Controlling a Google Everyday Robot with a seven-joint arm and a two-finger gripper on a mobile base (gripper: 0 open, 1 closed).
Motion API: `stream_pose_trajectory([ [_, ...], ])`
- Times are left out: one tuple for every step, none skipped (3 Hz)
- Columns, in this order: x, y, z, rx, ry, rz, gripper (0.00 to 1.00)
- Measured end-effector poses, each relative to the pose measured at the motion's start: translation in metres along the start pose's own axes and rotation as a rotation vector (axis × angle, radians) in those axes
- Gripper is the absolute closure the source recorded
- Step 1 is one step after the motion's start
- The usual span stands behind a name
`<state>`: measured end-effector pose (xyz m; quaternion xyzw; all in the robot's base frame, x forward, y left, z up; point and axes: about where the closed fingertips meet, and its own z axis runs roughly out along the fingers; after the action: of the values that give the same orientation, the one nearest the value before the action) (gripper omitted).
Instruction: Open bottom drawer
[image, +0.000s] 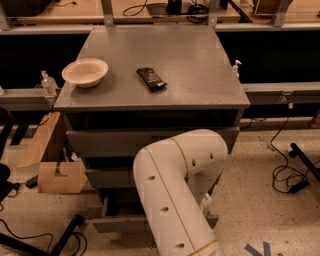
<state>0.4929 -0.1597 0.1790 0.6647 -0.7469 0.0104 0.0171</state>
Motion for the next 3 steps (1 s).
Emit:
stream_pose_trajectory([
  [-0.0001,-0.0004,-0.0015,0.0,0.0,0.0,1.0],
  [-0.0001,-0.0004,-0.0023,0.0,0.0,0.0,1.0],
  [-0.0002,-0.0006,-0.0023,0.0,0.0,0.0,1.0],
])
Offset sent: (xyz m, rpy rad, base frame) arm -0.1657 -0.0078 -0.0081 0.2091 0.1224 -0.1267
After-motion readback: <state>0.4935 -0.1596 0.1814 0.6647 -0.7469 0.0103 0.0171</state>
